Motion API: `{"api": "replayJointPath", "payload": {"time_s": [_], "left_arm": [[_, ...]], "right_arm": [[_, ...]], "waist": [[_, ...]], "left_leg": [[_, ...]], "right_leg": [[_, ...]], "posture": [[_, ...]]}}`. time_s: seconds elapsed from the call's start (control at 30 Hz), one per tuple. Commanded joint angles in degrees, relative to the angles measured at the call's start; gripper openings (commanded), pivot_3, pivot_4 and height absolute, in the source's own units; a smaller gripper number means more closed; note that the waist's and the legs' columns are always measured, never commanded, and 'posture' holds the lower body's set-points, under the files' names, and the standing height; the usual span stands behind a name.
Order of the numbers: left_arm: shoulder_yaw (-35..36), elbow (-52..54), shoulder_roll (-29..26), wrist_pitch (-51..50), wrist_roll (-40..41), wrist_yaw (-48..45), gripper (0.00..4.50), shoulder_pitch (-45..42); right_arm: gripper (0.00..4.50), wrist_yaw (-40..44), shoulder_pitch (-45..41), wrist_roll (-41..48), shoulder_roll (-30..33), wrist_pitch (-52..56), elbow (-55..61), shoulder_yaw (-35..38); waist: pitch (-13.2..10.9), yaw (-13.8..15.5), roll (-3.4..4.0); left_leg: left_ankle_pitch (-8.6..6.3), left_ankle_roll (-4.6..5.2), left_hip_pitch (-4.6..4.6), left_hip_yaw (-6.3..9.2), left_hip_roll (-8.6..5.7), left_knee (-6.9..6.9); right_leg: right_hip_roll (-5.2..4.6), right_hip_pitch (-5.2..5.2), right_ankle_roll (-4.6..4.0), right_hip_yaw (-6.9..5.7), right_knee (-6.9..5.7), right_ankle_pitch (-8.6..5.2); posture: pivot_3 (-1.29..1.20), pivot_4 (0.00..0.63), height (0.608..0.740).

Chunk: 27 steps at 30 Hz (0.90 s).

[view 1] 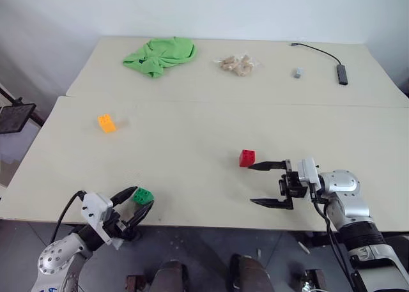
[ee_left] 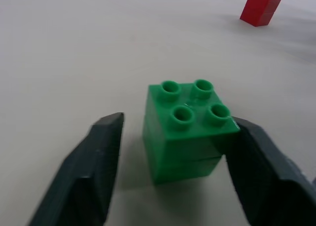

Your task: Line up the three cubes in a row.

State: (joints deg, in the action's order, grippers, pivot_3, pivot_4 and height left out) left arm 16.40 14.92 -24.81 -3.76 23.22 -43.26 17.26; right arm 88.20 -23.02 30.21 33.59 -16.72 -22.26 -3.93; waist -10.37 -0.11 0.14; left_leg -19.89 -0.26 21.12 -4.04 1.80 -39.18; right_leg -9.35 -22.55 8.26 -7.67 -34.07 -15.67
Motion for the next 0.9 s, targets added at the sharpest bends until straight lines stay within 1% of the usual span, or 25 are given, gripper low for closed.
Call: {"api": "replayJointPath", "payload": {"time_s": [0.03, 0.07, 0.1, 0.2, 0.27, 0.3, 0.37, 0.43, 0.47, 0.53, 0.7, 0.8, 0.9], "left_arm": [[0.88, -0.11, -5.44, -0.09, 1.21, -4.83, 2.08, -1.79], [0.61, -0.61, -7.38, -0.89, 1.78, -6.6, 1.72, -2.98], [0.08, -1.36, -9.26, -1.33, 1.92, -8.22, 1.49, -4.62], [-2.53, -4.46, -13.37, -3.96, 2.98, -12.73, 1.49, -11.86], [-6.28, -8.59, -14.92, -4.13, 2.03, -16.75, 1.49, -19.56], [-8.96, -12.23, -14.89, -3.23, 0.62, -19.13, 1.49, -24.78], [-15.77, -24.13, -12.33, 1.43, -4.23, -24.54, 1.49, -38.22], [-20.95, -35.35, -8.58, 7.28, -8.33, -28.62, 1.49, -48.73], [-22.66, -40.87, -5.9, 9.02, -9.76, -29.41, 1.49, -53.67], [-24.28, -49.86, -2.03, 12.42, -11.72, -30.41, 1.49, -60.44], [-25.2, -68.29, 3.76, 20.52, -15.07, -32.06, 1.49, -71.46], [-25.21, -75.34, 5.49, 23.11, -16.97, -32.17, 1.49, -75.08], [-25.6, -79.84, 6.6, 25.02, -19.52, -30.54, 1.49, -77.6]], "right_arm": [[4.5, 0.55, 0.4, -0.09, 0.12, -0.58, 1.45, 2.34], [4.5, 0.17, 0.56, -0.26, 0.24, -0.65, 1.56, 2.63], [4.5, -0.16, 0.71, -0.43, 0.37, -0.82, 1.68, 2.95], [4.5, -1.42, 1.48, -0.85, 0.67, -0.73, 2.53, 4.12], [4.5, -2.18, 2.42, -1.07, 1.04, -0.74, 3.27, 5.16], [4.5, -2.79, 3.12, -1.17, 1.26, -0.69, 3.86, 5.71], [4.5, -4.3, 5.26, -1.34, 1.8, -0.52, 5.74, 7.16], [4.5, -5.73, 7.35, -1.34, 2.26, -0.12, 7.85, 8.33], [4.5, -6.46, 8.53, -1.2, 2.54, 0.14, 9.14, 8.95], [4.5, -7.8, 10.59, -1.13, 2.96, 0.69, 11.63, 9.86], [4.5, -11.88, 16.03, -0.72, 3.21, 2.85, 18.04, 12.03], [4.5, -13.76, 18.7, -0.85, 2.88, 3.5, 20.68, 12.76], [4.5, -15.69, 20.89, -0.82, 2.55, 4.05, 23.46, 12.99]], "waist": [[0.0, 0.03, 0.0], [0.0, 0.1, 0.0], [0.0, 0.25, 0.01], [0.0, 0.33, 0.01], [0.0, 0.6, 0.01], [0.01, 0.85, 0.02], [0.01, 1.56, 0.02], [0.02, 1.7, 0.01], [0.03, 1.59, 0.01], [0.02, 1.57, -0.03], [-0.01, 0.0, -0.08], [-0.06, 0.0, -0.16], [-0.07, 0.19, -0.18]], "left_leg": [[0.0, 0.0, 0.0, 0.0, 0.01, 0.0], [0.0, 0.0, 0.0, 0.0, 0.0, -0.01], [0.0, 0.0, 0.0, -0.01, 0.0, -0.02], [0.0, 0.01, 0.02, 0.0, -0.02, -0.03], [0.0, 0.01, 0.03, 0.02, -0.03, -0.03], [0.01, 0.01, 0.02, -0.02, -0.02, -0.03], [0.02, 0.01, 0.02, -0.02, -0.05, -0.04], [0.06, 0.02, 0.03, -0.01, -0.09, -0.1], [0.06, 0.03, 0.05, -0.03, -0.1, -0.1], [0.04, 0.05, 0.07, -0.09, -0.13, -0.1], [0.02, 0.08, 0.07, -0.24, -0.09, 0.13], [0.02, 0.09, 0.08, -0.25, -0.08, 0.11], [0.0, 0.13, 0.1, -0.25, -0.09, 0.02]], "right_leg": [[0.01, 0.0, 0.0, 0.0, 0.01, 0.0], [0.01, 0.0, 0.0, 0.01, -0.01, 0.0], [0.01, 0.0, 0.0, 0.01, 0.0, 0.0], [0.0, 0.01, 0.0, 0.02, 0.01, 0.0], [0.0, 0.01, 0.0, -0.01, -0.01, 0.0], [0.01, -0.01, 0.0, 0.0, 0.0, 0.0], [0.01, 0.02, 0.01, -0.02, -0.03, 0.01], [0.04, 0.06, 0.04, -0.04, -0.03, 0.02], [0.04, 0.06, 0.05, -0.04, -0.01, 0.03], [0.03, 0.06, 0.18, -0.05, 0.05, 0.1], [0.05, -0.08, 0.22, -0.07, 0.16, 0.11], [0.04, -0.08, 0.22, -0.05, 0.15, 0.11], [0.03, -0.06, 0.22, -0.02, 0.16, 0.12]], "posture": [[0.0, 0.15, 0.74], [0.0, 0.15, 0.74], [0.0, 0.15, 0.74], [0.0, 0.15, 0.74], [0.0, 0.15, 0.74], [0.0, 0.15, 0.74], [0.0, 0.15, 0.74], [0.0, 0.15, 0.74], [0.0, 0.15, 0.74], [0.0, 0.15, 0.74], [0.0, 0.15, 0.74], [0.0, 0.15, 0.74], [0.0, 0.15, 0.74]]}}
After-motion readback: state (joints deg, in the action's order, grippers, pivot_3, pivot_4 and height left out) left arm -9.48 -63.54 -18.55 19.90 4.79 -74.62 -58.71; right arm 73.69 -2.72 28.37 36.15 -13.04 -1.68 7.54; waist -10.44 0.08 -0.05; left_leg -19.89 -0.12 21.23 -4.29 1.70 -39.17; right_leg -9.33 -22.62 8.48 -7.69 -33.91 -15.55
